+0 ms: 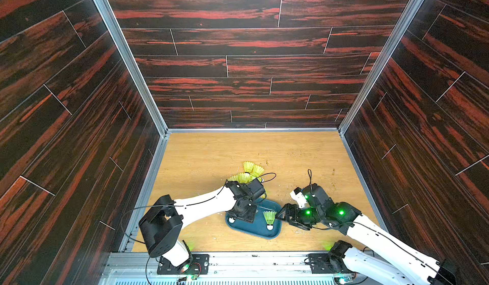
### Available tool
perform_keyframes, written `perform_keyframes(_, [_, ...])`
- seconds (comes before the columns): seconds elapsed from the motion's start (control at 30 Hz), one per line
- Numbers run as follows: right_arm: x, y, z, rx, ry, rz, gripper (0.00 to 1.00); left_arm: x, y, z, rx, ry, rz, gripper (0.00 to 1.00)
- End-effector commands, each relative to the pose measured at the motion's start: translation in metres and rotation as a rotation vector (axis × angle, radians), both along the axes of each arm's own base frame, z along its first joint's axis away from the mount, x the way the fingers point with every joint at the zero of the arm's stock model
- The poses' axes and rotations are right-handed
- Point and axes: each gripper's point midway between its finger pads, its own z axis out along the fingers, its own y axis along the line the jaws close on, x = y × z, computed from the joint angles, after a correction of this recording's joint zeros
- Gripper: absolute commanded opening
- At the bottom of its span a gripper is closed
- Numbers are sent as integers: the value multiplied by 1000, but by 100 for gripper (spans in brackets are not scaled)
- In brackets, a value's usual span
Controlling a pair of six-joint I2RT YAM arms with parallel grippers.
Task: Put the shuttlecocks into the storage box
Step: Adjust the shuttlecock at the center of the board.
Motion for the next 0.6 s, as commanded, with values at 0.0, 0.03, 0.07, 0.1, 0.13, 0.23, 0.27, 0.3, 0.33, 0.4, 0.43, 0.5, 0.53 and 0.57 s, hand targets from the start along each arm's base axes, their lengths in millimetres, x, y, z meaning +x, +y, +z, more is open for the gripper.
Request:
perform_keyframes(0.0, [7, -3, 11, -21, -39, -15, 85, 5, -3, 28, -53, -46, 16, 58])
perform_keyframes(0.03, [10, -4, 14, -31, -51, -20, 84, 8, -3, 36, -69, -63, 28, 59])
perform_keyframes(0.07, [13, -4, 17, -40, -66, -25, 83, 12, -3, 42, -85, -75, 40, 60])
perform_keyframes(0.1, [17, -3, 22, -47, -83, -26, 82, 18, -2, 50, -106, -89, 61, 60])
perform_keyframes(0.13, [21, -3, 26, -60, -97, -32, 80, 25, 0, 59, -133, -101, 84, 60])
perform_keyframes(0.23, [35, 2, 39, -95, -144, -42, 77, 49, 13, 80, -190, -148, 172, 62])
perform_keyframes(0.27, [40, 4, 42, -111, -157, -46, 76, 56, 17, 87, -208, -168, 194, 63])
perform_keyframes(0.3, [45, 5, 45, -136, -171, -51, 73, 64, 21, 93, -231, -190, 221, 63])
perform_keyframes(0.33, [51, 6, 48, -153, -183, -56, 70, 74, 26, 99, -251, -216, 250, 64])
perform_keyframes(0.4, [64, 9, 50, -230, -198, -60, 63, 88, 38, 106, -300, -230, 317, 65])
perform_keyframes(0.43, [70, 10, 52, -263, -213, -58, 62, 94, 44, 109, -326, -226, 349, 65])
perform_keyframes(0.5, [85, 16, 56, -338, -271, -35, 61, 107, 53, 113, -387, -233, 409, 64])
perform_keyframes(0.53, [92, 16, 58, -374, -301, -25, 61, 113, 57, 116, -414, -248, 435, 64])
perform_keyframes(0.57, [102, 15, 60, -418, -347, -13, 60, 118, 59, 118, -442, -255, 453, 64])
